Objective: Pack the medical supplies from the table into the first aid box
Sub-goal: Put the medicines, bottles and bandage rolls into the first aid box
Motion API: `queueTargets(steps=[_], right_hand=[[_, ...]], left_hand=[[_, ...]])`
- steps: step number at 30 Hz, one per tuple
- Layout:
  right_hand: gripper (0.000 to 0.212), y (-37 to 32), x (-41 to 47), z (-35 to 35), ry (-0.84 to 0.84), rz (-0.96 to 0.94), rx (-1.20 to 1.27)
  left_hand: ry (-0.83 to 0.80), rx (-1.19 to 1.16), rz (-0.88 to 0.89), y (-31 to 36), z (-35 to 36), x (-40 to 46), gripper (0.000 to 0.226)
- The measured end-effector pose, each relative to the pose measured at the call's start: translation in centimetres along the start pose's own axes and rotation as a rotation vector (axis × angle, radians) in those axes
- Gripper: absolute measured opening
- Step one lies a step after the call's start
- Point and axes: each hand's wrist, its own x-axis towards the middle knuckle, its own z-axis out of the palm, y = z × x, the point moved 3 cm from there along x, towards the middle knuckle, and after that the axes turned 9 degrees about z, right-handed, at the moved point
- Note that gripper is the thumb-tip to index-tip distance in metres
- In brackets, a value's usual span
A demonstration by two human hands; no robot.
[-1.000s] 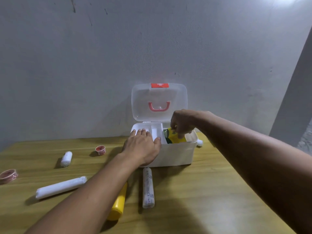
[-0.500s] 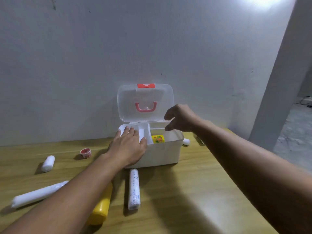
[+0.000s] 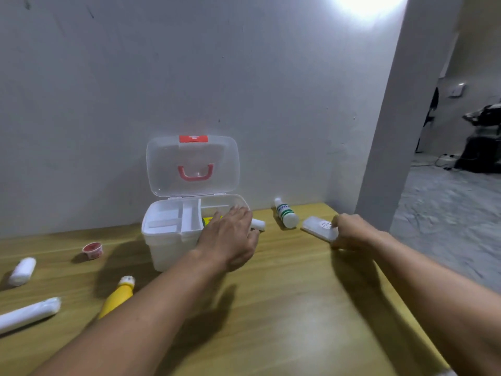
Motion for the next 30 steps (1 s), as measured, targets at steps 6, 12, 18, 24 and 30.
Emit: queueTargets(steps=[6, 12, 18, 24, 30], right_hand=[[0.041, 0.6, -0.3, -0.8, 0.045, 0.025, 0.11], [0.033, -4.5, -4.0, -7.8, 0.203, -0.171, 0.176], [0.037, -14.1, -7.3, -10.9, 0.248, -0.493, 0.084], [0.032, -21.1, -7.1, -8.5, 0.18, -0.608, -0.02], [0.031, -23.6, -5.1, -5.1, 0.08, -0.598, 0.005]], left_hand=[[-0.037, -0.019, -0.015, -0.2, -0.7, -0.4, 0.052], [0.086, -0.047, -0.176, -4.6, -2.8, -1.6, 0.04], [0.022, -0.017, -0.412, -8.4, -4.1, -4.1, 0.049], [-0.068, -0.073, -0.486, -10.2, -2.2, -5.1, 0.061], [-0.057, -0.059, -0.447, -10.6, -1.5, -5.0, 0.068]])
